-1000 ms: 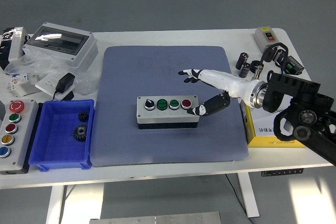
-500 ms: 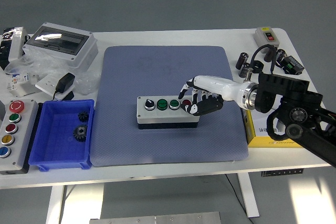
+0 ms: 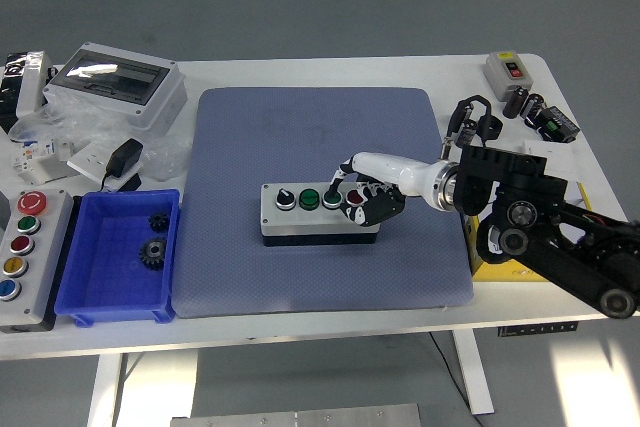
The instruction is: Pick up the button,place it on the desk,press the button,press the button
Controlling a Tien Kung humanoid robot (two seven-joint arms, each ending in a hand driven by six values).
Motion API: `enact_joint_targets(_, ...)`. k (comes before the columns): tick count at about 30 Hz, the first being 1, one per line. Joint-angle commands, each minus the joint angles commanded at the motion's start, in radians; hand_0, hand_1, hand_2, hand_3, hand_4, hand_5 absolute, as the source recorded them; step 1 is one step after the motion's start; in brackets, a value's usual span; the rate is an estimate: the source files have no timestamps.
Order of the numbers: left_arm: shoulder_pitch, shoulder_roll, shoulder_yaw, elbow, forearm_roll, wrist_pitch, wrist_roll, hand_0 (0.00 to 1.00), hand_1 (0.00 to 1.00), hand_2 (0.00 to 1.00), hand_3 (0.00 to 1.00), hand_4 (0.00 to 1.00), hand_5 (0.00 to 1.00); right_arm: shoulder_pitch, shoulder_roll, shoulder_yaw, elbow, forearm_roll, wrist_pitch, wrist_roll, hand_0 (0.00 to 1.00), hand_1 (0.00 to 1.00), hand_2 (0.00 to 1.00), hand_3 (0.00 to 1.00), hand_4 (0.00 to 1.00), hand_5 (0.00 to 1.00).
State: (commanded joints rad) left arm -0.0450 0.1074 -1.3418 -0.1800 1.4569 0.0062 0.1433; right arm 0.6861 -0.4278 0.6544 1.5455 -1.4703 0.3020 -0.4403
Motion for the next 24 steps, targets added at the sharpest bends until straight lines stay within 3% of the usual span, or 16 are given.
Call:
enact_joint_targets(15, -0.002, 0.001, -0.003, 0.000, 0.005, -0.002, -0.004, 0.626, 0.594, 0.497, 0.606, 0.673, 0.492, -0.009, 0.019, -0.014, -0.078, -0.020, -0.033, 0.020, 0.002, 0.037, 0.151, 0.668, 0.498, 0.148)
enact_joint_targets(24, -0.001, 0.001, -0.001, 0.000, 0.002, -0.002, -0.005, 0.626, 0.594, 0.496, 0.607, 0.675, 0.502, -0.015, -0.003, 0.018, 0.002, -0.007, -0.066, 0.062, 0.002, 0.034, 0.148, 0.665, 0.497, 0.155)
